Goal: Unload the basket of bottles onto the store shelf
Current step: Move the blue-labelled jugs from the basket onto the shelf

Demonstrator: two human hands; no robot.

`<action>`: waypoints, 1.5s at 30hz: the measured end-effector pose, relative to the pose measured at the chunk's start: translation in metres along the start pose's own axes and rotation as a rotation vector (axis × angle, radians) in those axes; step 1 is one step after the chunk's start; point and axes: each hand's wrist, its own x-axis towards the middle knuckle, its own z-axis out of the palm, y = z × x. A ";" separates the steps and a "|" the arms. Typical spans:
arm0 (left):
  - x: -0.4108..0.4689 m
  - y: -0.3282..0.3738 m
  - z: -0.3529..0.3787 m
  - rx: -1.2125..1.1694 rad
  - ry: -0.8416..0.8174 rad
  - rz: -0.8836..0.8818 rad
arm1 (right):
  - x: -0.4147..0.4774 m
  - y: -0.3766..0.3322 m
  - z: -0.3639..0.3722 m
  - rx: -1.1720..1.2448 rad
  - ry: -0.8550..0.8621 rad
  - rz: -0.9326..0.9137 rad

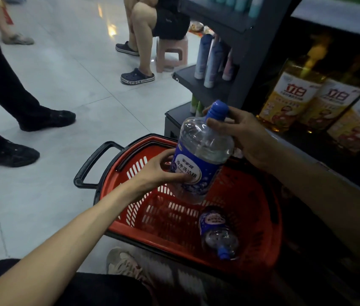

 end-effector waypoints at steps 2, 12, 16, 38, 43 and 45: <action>0.001 0.006 0.001 -0.183 -0.059 -0.031 | 0.003 -0.011 0.004 0.026 0.036 -0.009; -0.012 0.011 0.035 -0.617 -0.146 -0.109 | 0.011 -0.021 0.029 0.163 0.209 0.129; -0.020 0.014 0.045 -0.789 -0.092 -0.149 | 0.006 -0.022 0.037 0.240 0.155 0.171; -0.034 0.098 0.096 -0.490 -0.066 0.173 | -0.111 0.012 -0.029 -0.201 0.188 -0.096; -0.032 0.116 0.138 -0.107 -0.141 0.264 | -0.160 0.030 -0.070 -0.218 0.289 -0.080; -0.029 0.122 0.157 -0.006 -0.167 0.292 | -0.181 0.033 -0.089 -0.210 0.318 -0.048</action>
